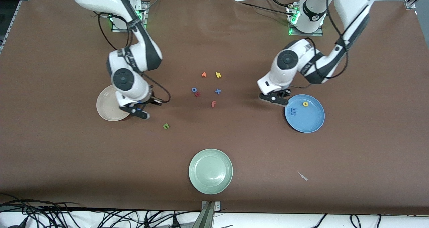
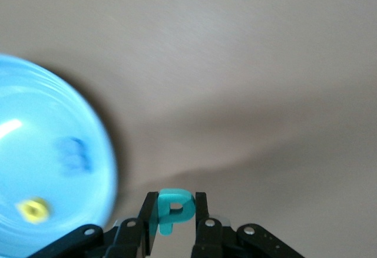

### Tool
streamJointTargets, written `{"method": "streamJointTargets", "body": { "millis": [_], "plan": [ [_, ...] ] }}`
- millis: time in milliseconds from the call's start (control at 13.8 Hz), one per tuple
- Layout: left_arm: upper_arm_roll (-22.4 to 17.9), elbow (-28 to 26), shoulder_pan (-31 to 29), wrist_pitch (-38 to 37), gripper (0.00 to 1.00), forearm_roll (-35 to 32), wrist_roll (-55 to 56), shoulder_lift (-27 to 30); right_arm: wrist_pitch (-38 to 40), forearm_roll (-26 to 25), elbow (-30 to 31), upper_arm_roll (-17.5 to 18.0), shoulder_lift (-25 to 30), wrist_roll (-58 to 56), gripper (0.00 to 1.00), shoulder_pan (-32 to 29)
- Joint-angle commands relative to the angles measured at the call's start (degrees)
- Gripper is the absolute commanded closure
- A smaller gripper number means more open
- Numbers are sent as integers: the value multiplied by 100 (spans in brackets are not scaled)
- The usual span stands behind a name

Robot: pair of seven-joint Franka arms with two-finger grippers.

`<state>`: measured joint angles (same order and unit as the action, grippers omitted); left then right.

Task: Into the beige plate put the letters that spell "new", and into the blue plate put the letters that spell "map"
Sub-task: 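Drop the pink M on the white plate while the left gripper carries P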

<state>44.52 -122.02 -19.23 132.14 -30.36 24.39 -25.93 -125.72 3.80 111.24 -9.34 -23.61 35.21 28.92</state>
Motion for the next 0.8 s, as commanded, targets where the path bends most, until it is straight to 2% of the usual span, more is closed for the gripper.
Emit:
{"method": "streamJointTargets", "body": {
  "millis": [0, 290, 435, 507, 579, 652, 724],
  "plan": [
    [119, 239, -283, -294, 83, 215, -943, 53, 65, 68, 345, -400, 269, -961, 80, 0],
    [-83, 423, -379, -277, 82, 75, -1936, -96, -40, 68, 635, -963, 243, -2051, 80, -18],
    [-346, 564, -397, -251, 81, -136, -2490, -281, 12, 68, 653, -1035, 164, -2298, 77, -175],
    [-469, 591, -423, -251, 81, -137, -2579, -342, 30, 68, 653, -1026, 94, -2308, 62, -246],
    [-479, 557, -554, -251, 81, -128, -2623, -369, 30, 77, 645, -1026, 50, -2290, 23, -264],
    [-479, 539, -712, -251, 81, -119, -2623, -439, 56, 86, 618, -1026, 49, -2308, 0, -273],
    [-462, 530, -922, -251, 81, -41, -2676, -518, 135, 86, 566, -982, 84, -2317, 0, -273]
  ]
}}
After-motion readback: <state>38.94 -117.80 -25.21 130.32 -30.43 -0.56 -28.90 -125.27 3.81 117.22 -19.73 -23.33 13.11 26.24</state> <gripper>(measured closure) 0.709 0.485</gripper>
